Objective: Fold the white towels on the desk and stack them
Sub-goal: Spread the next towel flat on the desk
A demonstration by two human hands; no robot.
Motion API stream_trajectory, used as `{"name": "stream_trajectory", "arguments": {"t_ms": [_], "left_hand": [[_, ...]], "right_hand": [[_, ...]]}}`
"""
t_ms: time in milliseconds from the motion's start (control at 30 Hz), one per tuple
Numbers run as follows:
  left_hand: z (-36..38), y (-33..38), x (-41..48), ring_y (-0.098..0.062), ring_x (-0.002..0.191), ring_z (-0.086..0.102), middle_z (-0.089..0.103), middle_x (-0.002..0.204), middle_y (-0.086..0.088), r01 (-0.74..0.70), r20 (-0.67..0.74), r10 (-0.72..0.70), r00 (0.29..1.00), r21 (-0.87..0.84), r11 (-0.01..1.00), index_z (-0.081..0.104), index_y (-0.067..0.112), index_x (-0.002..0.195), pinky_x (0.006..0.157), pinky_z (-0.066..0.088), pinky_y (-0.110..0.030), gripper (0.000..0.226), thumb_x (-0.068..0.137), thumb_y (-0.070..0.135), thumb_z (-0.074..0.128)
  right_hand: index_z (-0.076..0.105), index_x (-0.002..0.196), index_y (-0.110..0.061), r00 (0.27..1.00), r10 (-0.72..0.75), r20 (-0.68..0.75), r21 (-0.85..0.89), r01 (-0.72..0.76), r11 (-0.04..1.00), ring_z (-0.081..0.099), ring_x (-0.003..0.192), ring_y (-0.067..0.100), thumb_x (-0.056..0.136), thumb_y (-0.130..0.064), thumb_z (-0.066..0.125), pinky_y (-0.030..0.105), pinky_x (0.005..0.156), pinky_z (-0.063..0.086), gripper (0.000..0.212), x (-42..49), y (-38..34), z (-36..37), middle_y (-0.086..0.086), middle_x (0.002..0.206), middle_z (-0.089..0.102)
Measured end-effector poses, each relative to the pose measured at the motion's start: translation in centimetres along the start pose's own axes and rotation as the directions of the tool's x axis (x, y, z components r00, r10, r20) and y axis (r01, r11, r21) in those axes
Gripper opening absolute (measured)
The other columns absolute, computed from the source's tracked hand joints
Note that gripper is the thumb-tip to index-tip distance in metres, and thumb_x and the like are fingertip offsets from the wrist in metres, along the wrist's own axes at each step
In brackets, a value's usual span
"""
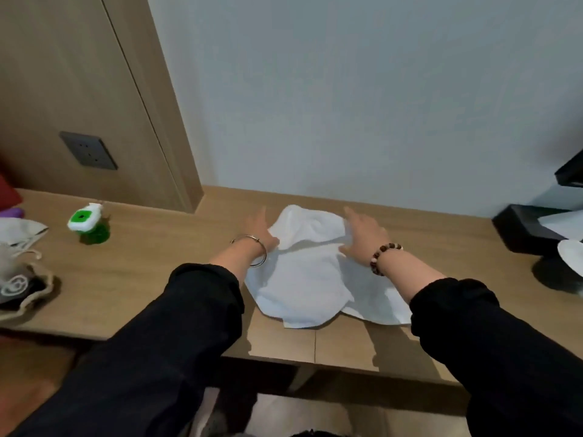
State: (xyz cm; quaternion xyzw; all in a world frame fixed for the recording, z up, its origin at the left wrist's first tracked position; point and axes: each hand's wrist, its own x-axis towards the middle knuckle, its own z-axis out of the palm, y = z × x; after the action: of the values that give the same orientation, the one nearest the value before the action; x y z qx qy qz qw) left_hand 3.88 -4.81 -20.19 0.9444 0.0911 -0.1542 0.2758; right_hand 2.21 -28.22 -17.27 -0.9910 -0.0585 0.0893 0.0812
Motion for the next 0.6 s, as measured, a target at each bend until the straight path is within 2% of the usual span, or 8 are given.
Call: {"name": "stream_trajectory", "arguments": {"t_ms": [100,267,367,467,600], "left_hand": [[5.5,1.8,-1.2,-0.029,0.141,0.021,0.019,0.154,-0.011,-0.046,0.0,0.047,0.999,0.074,0.996,0.01,0.017,0.151,0.113,0.023,-0.038,0.085,0.084,0.024,0.062],[11.9,3.5,-3.3,-0.028,0.145,0.0,-0.003,0.159,0.0,-0.02,0.148,-0.007,0.989,0.181,0.983,-0.003,0.032,0.15,0.114,0.016,-0.05,0.083,0.089,0.038,0.052],[13.9,3.0,-3.2,-0.025,0.146,-0.009,-0.011,0.159,0.003,-0.022,0.179,-0.015,0.984,0.206,0.978,-0.009,0.035,0.149,0.113,0.008,-0.053,0.082,0.091,0.045,0.049],[15.1,1.1,-2.6,-0.021,0.146,-0.011,-0.013,0.158,0.005,-0.023,0.177,-0.02,0.984,0.235,0.972,-0.012,0.036,0.148,0.113,0.006,-0.055,0.085,0.09,0.052,0.048],[16.9,-1.6,-0.9,-0.016,0.145,-0.012,-0.012,0.158,0.007,-0.086,-0.023,0.099,0.995,0.321,0.943,-0.01,0.035,0.149,0.113,-0.001,-0.056,0.075,0.093,0.058,0.035]], "right_hand": [[0.004,0.152,-0.019,0.987,-0.053,0.152,-0.034,0.059,0.998,0.019,0.143,0.027,0.086,-0.046,0.059,0.049,0.114,0.02,0.09,-0.6,3.9,2.5,0.01,0.157,0.015],[-0.002,0.151,-0.025,0.968,-0.074,0.241,-0.035,0.085,0.996,-0.004,0.146,0.026,0.086,-0.055,0.053,0.056,0.114,0.003,0.09,-0.3,6.8,5.9,0.007,0.159,-0.009],[-0.01,0.15,-0.031,0.952,-0.053,0.3,-0.01,0.059,0.998,-0.009,0.146,0.023,0.084,-0.063,0.048,0.058,0.113,0.0,0.093,-0.3,7.0,8.5,0.003,0.159,-0.014],[-0.013,0.149,-0.035,0.966,-0.054,0.254,0.0,0.056,0.998,-0.006,0.146,0.022,0.083,-0.068,0.047,0.06,0.112,-0.001,0.094,-0.5,6.7,11.4,0.0,0.159,-0.009],[-0.003,0.15,-0.035,0.996,-0.074,0.047,-0.054,0.077,0.996,0.004,0.143,0.028,0.08,-0.076,0.037,0.061,0.111,0.0,0.09,0.5,6.4,14.1,0.003,0.157,0.008]]}}
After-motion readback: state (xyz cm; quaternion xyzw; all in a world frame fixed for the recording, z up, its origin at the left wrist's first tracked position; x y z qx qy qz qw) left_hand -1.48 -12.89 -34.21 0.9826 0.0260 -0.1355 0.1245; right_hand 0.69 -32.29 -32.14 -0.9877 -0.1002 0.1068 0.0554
